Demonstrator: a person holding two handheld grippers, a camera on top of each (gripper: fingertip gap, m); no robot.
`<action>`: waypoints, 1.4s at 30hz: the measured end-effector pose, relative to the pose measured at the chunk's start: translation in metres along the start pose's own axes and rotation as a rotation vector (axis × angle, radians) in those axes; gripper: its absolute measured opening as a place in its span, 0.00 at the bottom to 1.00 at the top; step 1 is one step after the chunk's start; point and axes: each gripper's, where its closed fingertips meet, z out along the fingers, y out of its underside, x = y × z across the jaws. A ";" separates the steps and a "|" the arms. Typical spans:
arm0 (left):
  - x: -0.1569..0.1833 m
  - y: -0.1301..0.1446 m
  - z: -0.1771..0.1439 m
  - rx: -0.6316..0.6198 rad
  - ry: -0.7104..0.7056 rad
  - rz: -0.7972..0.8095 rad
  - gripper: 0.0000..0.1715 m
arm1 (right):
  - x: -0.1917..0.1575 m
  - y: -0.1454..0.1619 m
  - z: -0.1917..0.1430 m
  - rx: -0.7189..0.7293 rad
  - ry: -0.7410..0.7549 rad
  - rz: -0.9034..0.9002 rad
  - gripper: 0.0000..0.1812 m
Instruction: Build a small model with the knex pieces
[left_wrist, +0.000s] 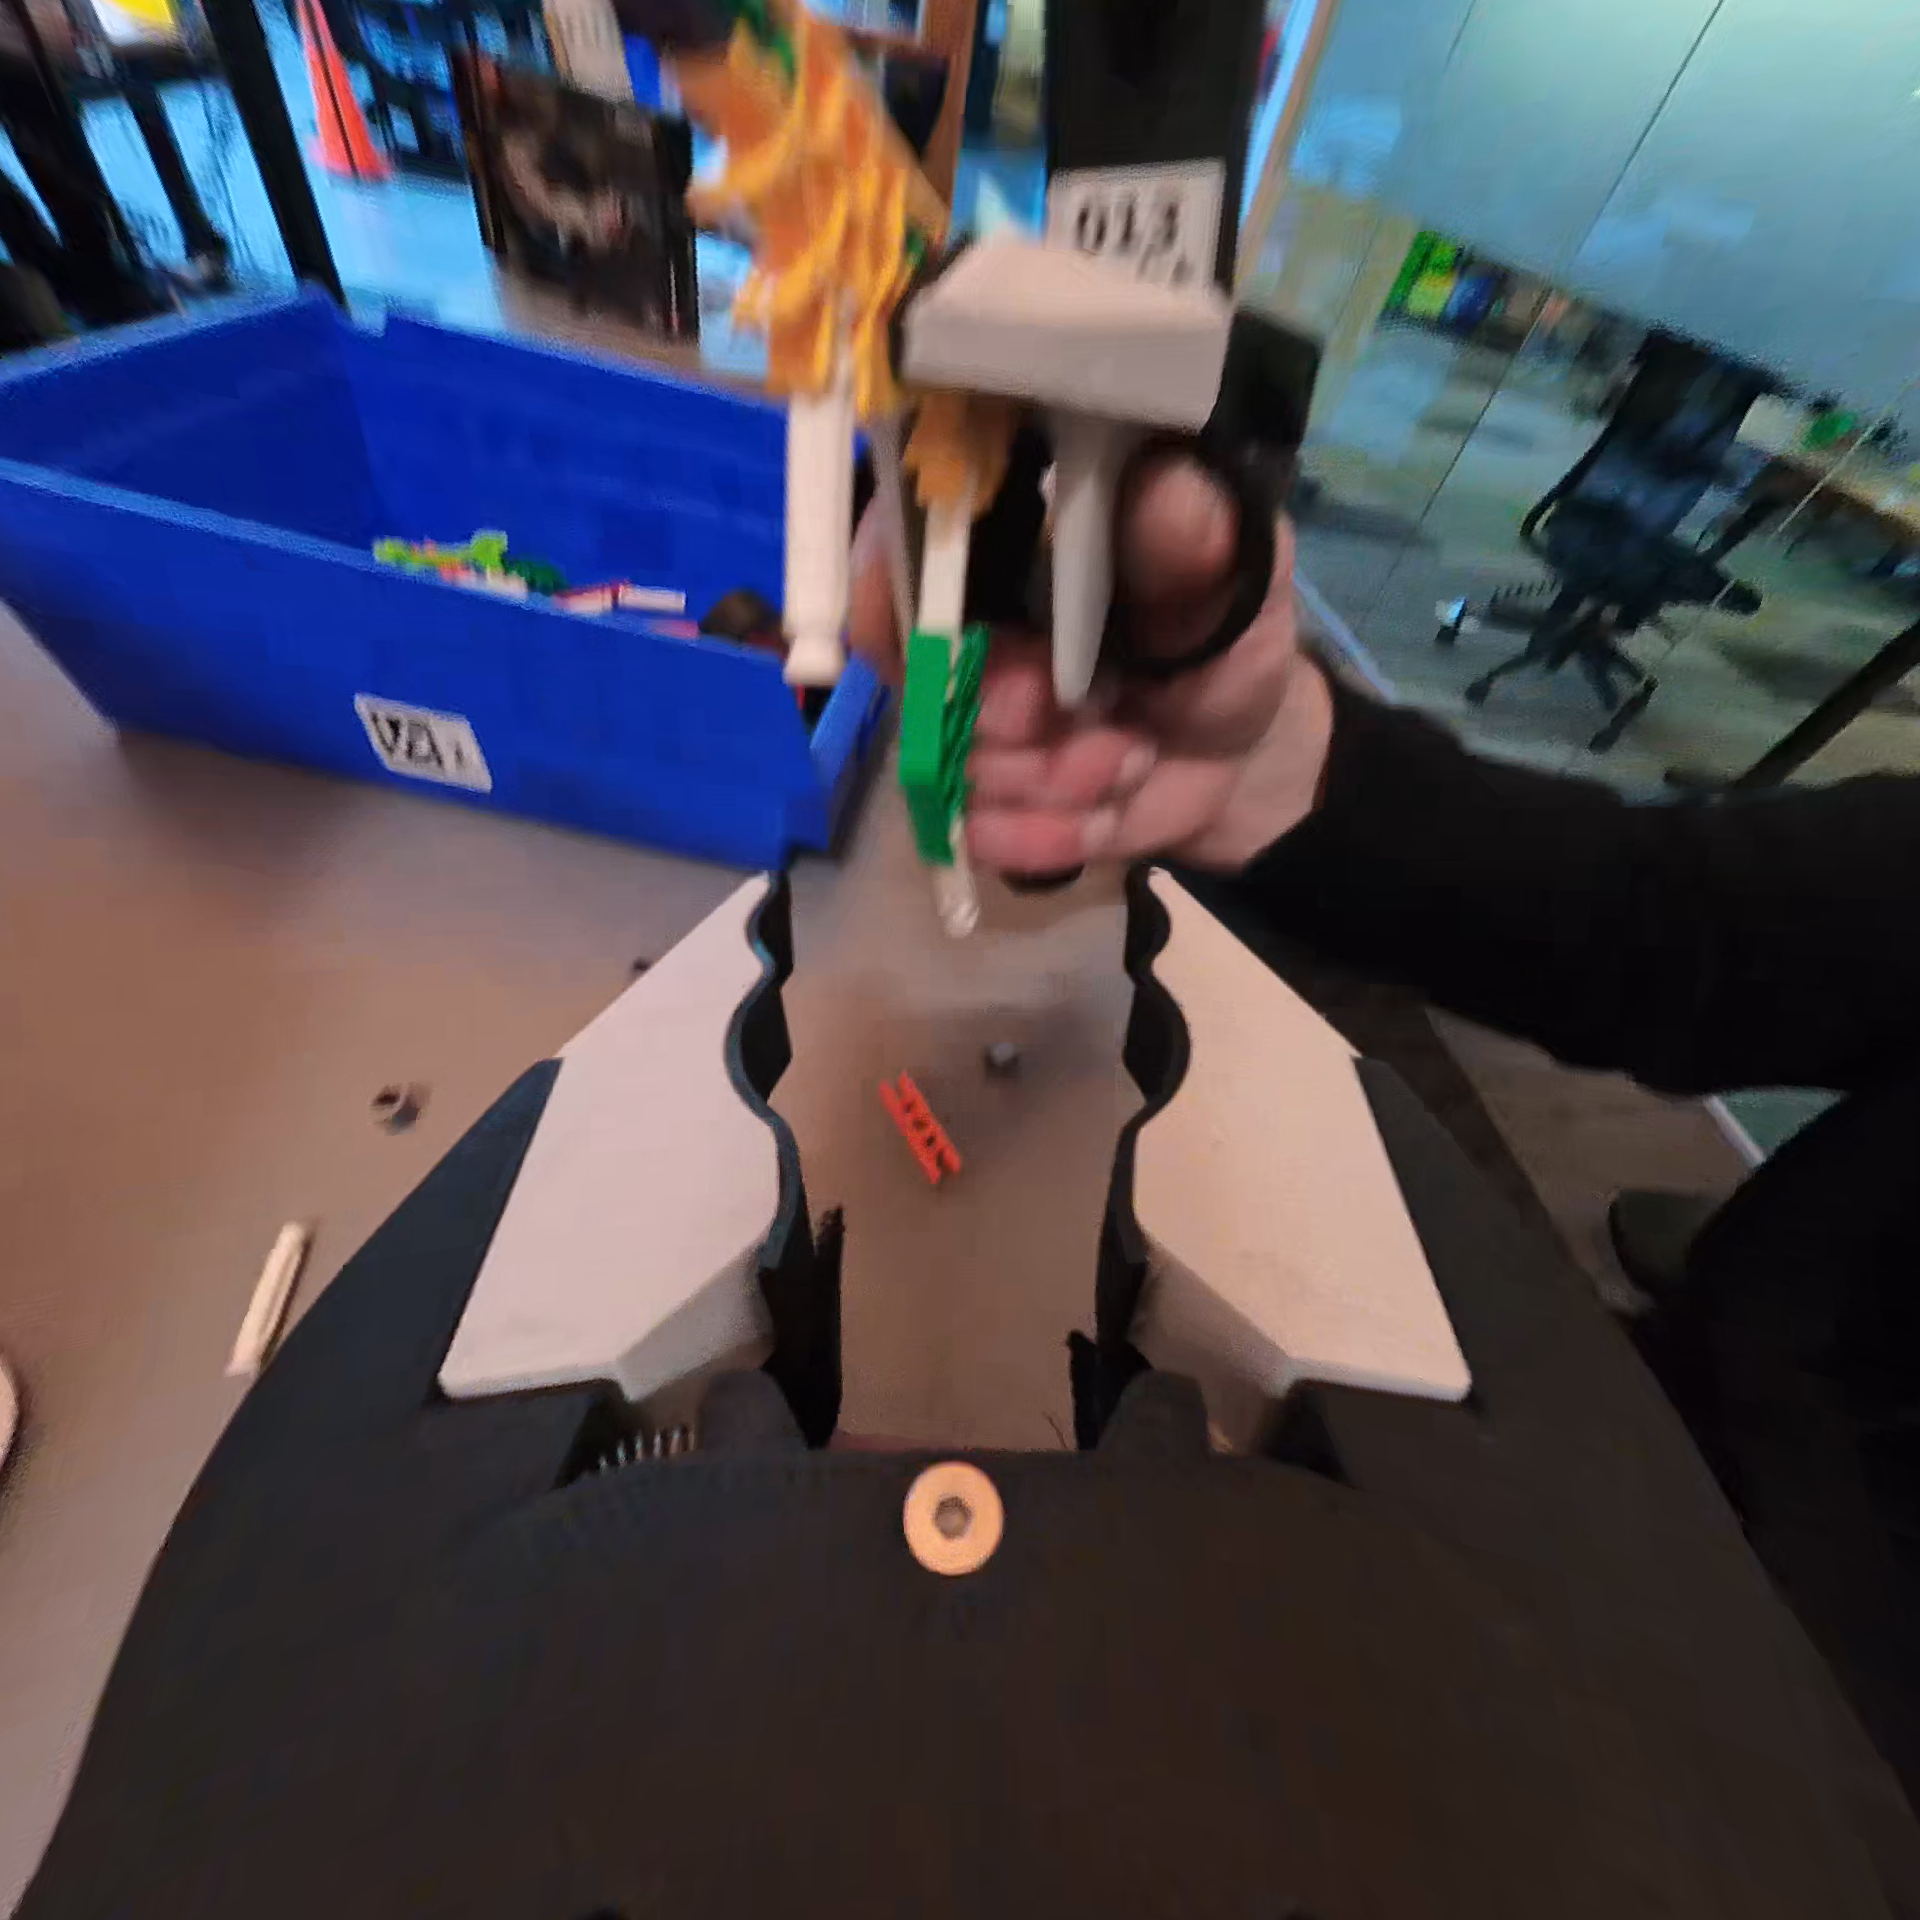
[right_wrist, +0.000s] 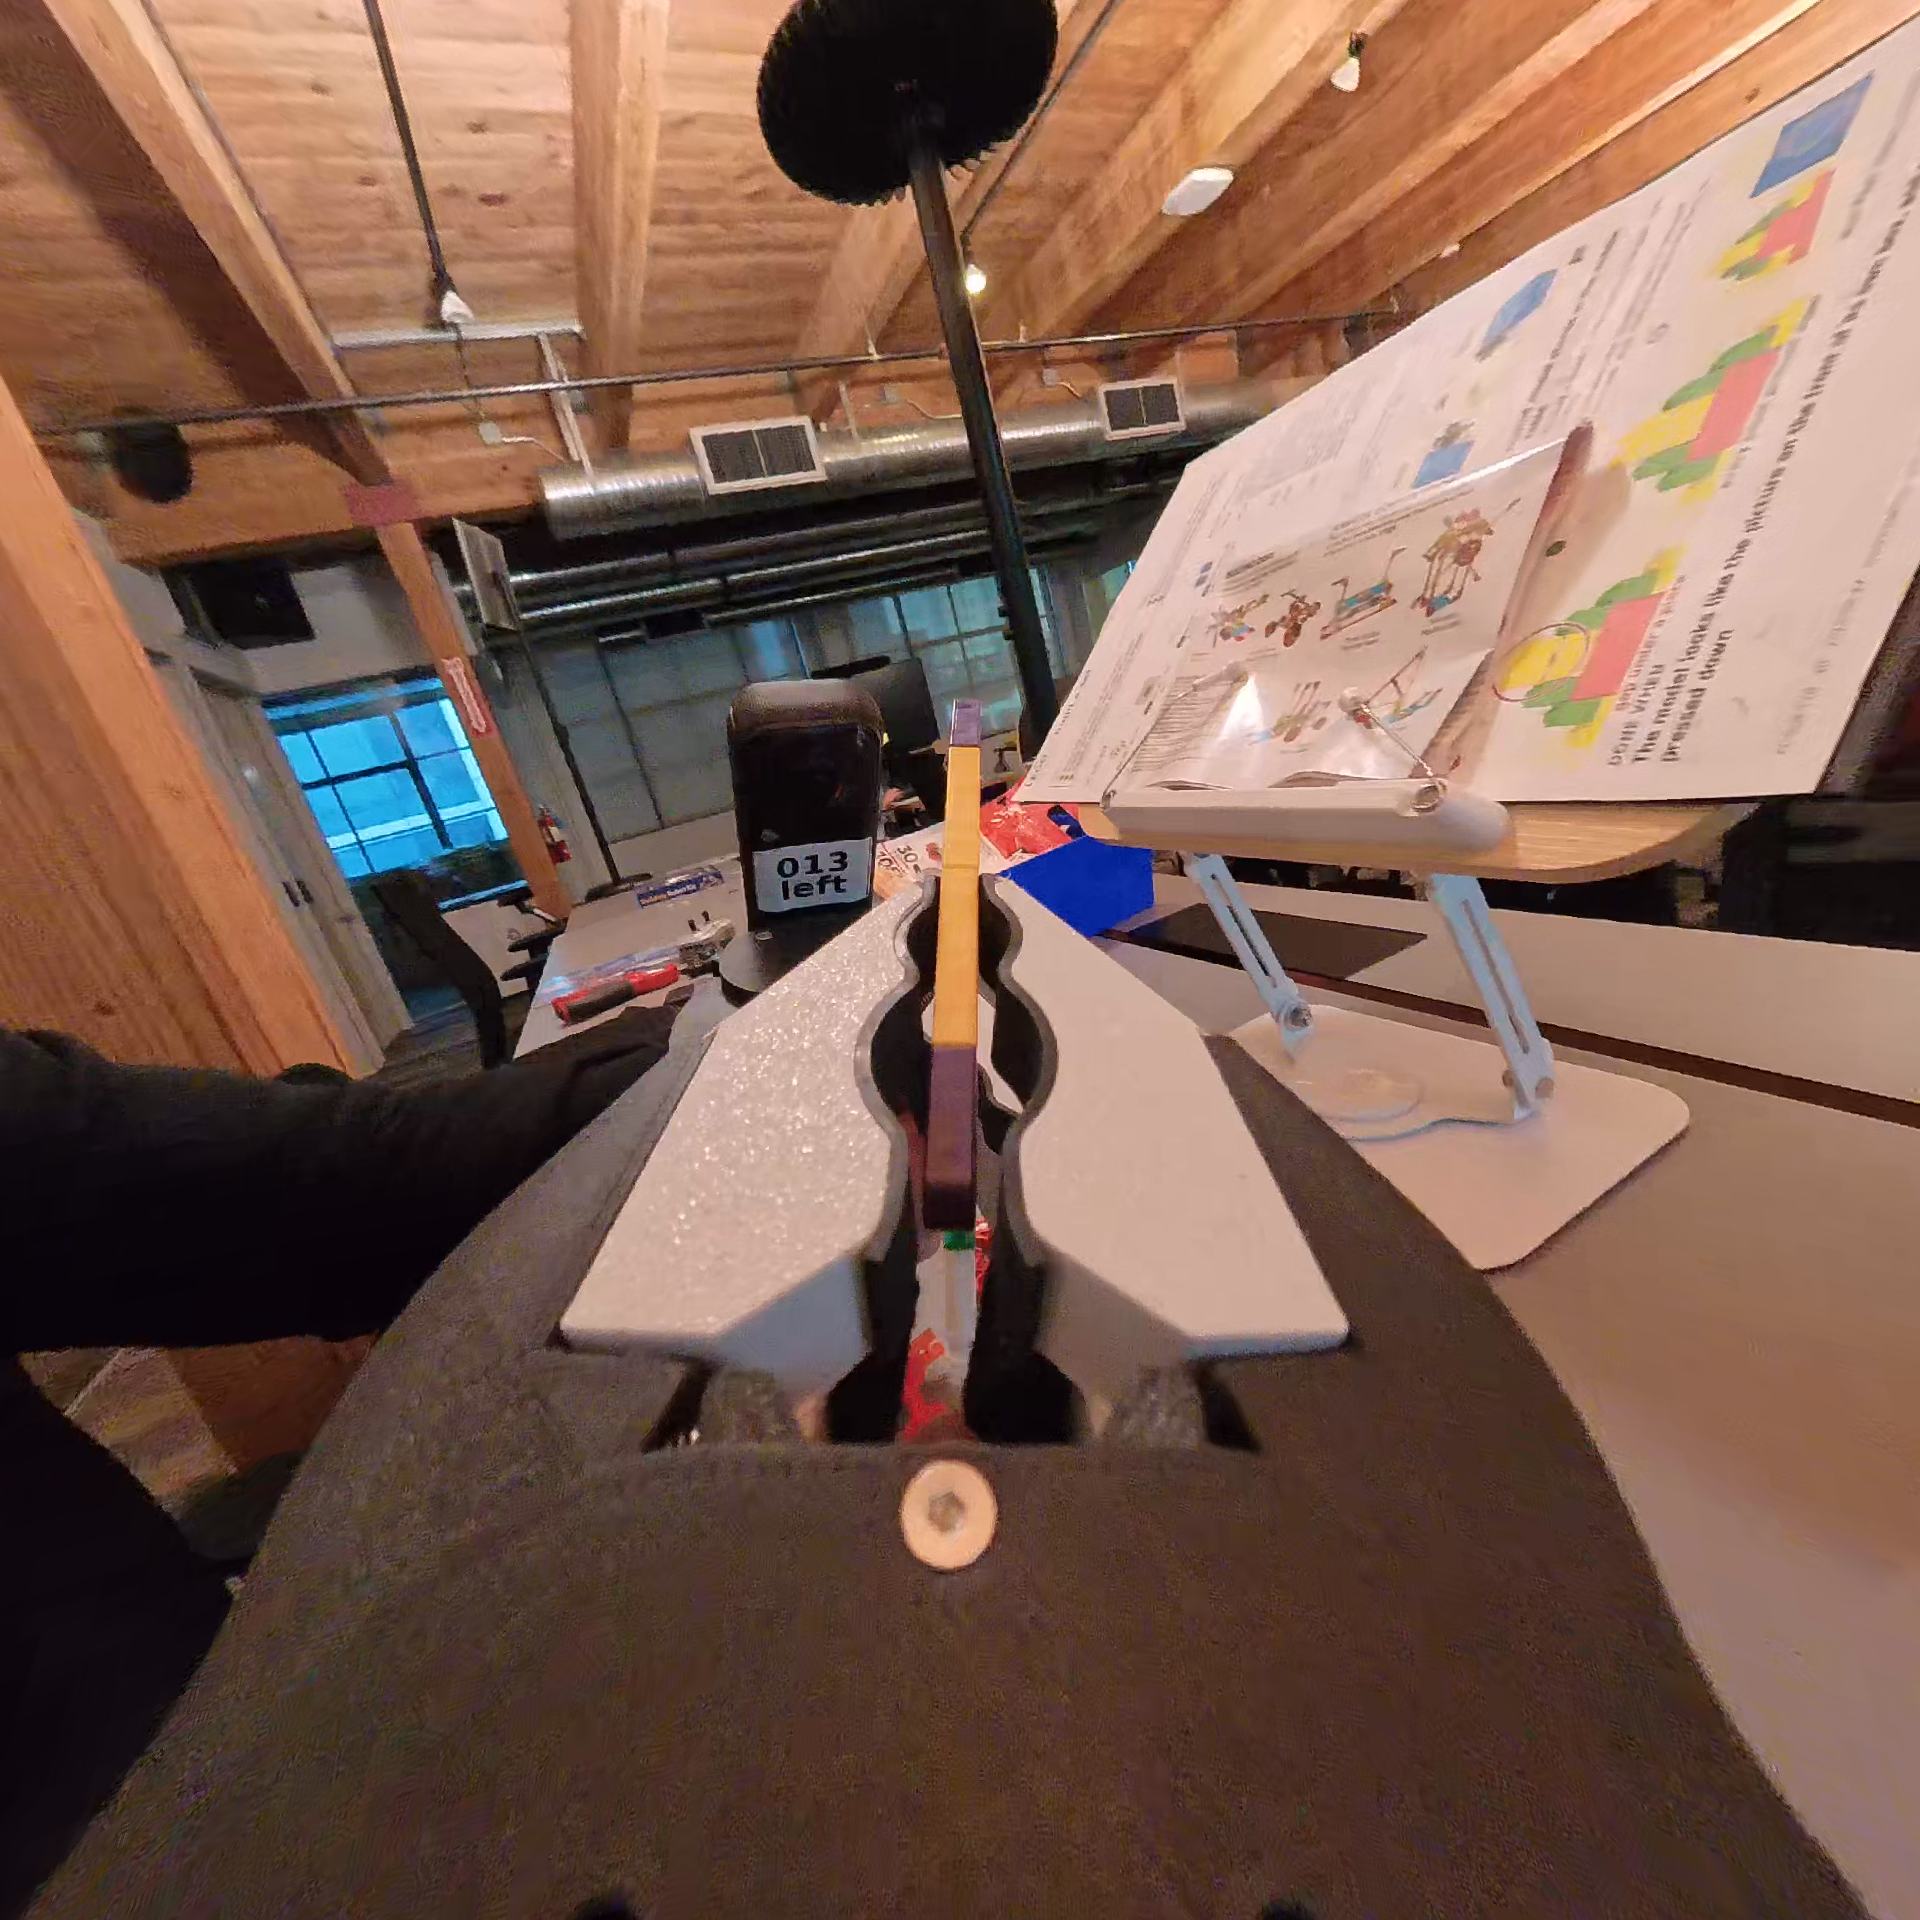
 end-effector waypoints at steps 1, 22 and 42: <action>0.004 -0.005 0.003 0.027 0.007 -0.008 0.34 | -0.004 0.002 0.003 -0.002 -0.015 -0.004 0.02; -0.001 -0.035 0.001 0.204 -0.054 -0.218 0.04 | -0.011 0.002 0.010 -0.077 0.267 -0.613 0.02; -0.040 0.080 0.007 -0.388 -0.182 -0.082 0.24 | 0.013 0.003 -0.005 -0.046 0.094 -0.128 0.02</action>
